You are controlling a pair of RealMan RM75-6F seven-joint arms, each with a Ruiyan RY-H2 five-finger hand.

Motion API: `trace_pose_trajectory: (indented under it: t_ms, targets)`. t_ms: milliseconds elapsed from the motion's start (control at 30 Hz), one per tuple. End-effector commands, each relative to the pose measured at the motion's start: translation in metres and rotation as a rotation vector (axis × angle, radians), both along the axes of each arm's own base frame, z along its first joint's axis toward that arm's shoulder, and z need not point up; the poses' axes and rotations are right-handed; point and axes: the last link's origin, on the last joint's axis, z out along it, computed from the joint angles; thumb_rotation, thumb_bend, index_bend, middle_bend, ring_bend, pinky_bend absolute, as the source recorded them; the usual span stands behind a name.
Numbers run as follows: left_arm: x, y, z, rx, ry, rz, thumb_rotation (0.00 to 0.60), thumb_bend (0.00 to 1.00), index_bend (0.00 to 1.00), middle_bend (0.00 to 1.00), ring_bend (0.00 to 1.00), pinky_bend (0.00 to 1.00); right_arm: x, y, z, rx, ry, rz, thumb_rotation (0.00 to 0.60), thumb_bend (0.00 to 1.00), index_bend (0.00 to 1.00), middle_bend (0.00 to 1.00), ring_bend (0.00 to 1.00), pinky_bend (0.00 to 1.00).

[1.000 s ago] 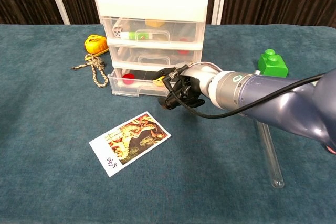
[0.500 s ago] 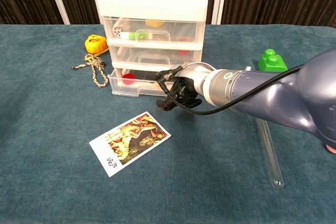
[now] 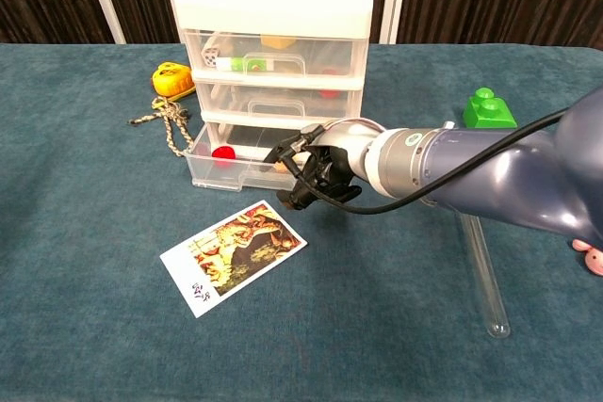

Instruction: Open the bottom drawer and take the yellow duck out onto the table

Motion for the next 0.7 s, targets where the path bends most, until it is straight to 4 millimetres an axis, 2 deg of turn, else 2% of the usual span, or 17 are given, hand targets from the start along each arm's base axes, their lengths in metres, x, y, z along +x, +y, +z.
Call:
trace_pose_trajectory:
  t_ms: [33,400,600,700]
  targets:
    - [0.0,0.0,0.0,0.001,0.0,-0.001,0.6,0.46,0.0,0.0,0.0,0.0,-0.002,0.005,0.003,0.017,0.003,0.013,0.6,0.58,0.22,0.94,1.0,1.0]
    - [0.0,0.0,0.0,0.0,0.006,0.0,0.6,0.46,0.0,0.0,0.0,0.0,-0.005,0.023,0.009,0.086,0.016,0.067,0.6,0.58,0.22,0.94,1.0,1.0]
    - [0.0,0.0,0.0,0.002,0.005,0.0,0.6,0.46,0.0,0.0,0.0,0.0,-0.004,0.025,0.011,0.082,0.004,0.062,0.6,0.57,0.07,0.94,1.0,1.0]
    - [0.0,0.0,0.0,0.003,0.004,-0.001,0.6,0.46,0.0,0.0,0.0,0.0,-0.004,0.024,0.014,0.07,-0.003,0.058,0.6,0.46,0.0,0.94,1.0,1.0]
